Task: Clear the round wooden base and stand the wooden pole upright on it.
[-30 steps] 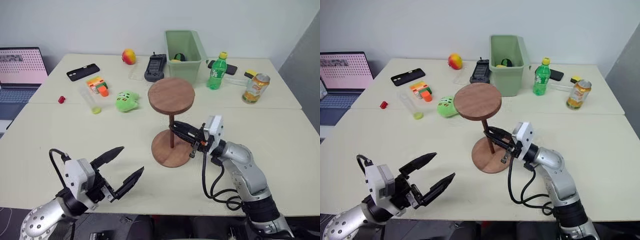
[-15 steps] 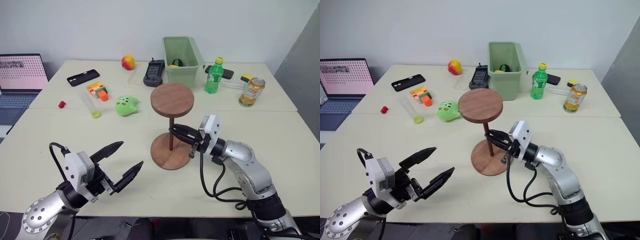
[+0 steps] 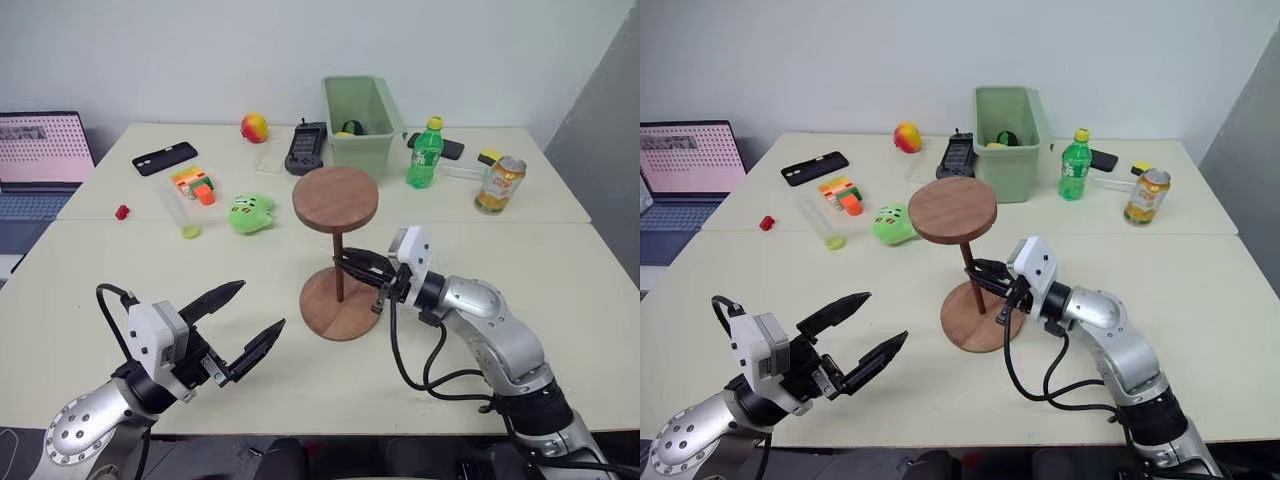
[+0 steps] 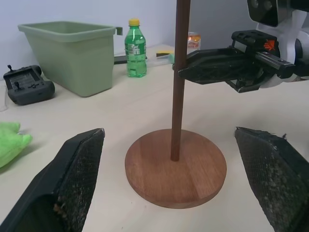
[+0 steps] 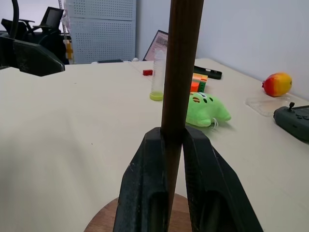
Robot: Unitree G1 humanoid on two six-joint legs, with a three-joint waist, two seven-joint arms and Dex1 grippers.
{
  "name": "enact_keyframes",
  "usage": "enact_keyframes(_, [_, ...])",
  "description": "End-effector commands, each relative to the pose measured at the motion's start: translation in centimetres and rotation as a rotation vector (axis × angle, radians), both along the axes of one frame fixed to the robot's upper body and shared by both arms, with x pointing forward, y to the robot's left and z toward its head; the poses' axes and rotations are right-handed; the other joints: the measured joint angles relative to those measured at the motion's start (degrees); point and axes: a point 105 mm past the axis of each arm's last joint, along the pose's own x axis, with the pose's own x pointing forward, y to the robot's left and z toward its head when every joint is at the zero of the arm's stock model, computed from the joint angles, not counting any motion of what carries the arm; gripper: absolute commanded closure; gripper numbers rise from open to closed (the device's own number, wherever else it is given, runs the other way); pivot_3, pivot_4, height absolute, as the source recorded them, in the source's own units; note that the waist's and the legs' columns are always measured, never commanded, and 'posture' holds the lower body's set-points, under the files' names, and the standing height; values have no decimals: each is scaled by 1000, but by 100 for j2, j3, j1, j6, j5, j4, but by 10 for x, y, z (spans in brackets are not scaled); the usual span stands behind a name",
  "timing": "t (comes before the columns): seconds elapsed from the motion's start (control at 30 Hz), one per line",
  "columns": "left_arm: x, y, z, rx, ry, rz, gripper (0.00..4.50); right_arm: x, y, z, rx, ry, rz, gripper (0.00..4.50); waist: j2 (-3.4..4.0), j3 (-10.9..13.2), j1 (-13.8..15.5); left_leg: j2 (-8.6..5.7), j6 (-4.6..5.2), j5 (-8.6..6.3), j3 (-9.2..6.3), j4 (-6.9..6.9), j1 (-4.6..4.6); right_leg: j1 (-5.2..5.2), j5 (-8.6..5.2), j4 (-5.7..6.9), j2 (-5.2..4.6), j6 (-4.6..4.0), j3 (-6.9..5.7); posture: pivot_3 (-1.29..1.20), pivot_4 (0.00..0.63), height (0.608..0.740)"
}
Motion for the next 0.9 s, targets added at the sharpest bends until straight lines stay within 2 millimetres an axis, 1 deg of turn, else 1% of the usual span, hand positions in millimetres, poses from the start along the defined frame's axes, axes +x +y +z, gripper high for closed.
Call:
enact_keyframes(0.03, [-3,-4,8,14,-37,-12,0,14,-18,-86,-182,333,-129,4354,-3,-2,-18,0,0,0,2,-13,12,8,0,-6,0,0,3,0,150,740])
enact_keyframes(0.1, [-3,-4,8,15,-37,-12,0,18,-24,-95,-212,341,-143,4354,5,-9,-38,0,0,1,14,-62,44,42,-4,-35,-2,7,16,0,150,740])
enact_keyframes(0.17, [-4,-5,8,15,-38,-14,0,16,-28,-105,-247,354,-137,4354,16,-45,-43,1,0,1,11,-66,50,39,-15,-35,-2,9,13,0,150,740])
enact_keyframes(0.3, [-4,-6,8,15,-37,-17,0,9,-32,-123,-300,375,-121,4354,9,-77,-45,7,-1,1,7,-67,70,41,-25,-36,-6,-1,9,0,150,740])
enact_keyframes(0.37, [-4,-6,8,15,-37,-18,0,9,-33,-127,-304,388,-126,4354,8,-89,-45,8,-1,0,8,-67,72,44,-37,-36,-11,-19,13,0,150,740])
enact_keyframes(0.47, [-5,-6,9,16,-37,-18,0,11,-33,-133,-323,384,-130,4354,16,-107,-43,8,-1,0,10,-68,74,44,-42,-37,-12,-25,15,0,150,740])
enact_keyframes(0.7, [-3,-5,10,19,-40,-20,0,9,-34,-134,-333,382,-120,4354,19,-114,-37,9,-3,0,8,-71,76,44,-47,-37,-13,-32,17,0,150,740])
enact_keyframes(0.8, [-2,-5,10,18,-43,-20,0,9,-32,-126,-313,370,-113,4354,19,-114,-36,10,-4,-1,7,-74,76,44,-50,-38,-14,-36,17,0,150,740])
enact_keyframes(0.9, [-1,-5,11,18,-45,-19,0,7,-28,-110,-286,353,-85,4354,20,-112,-28,10,-4,-1,7,-75,76,43,-52,-39,-15,-38,17,0,150,740])
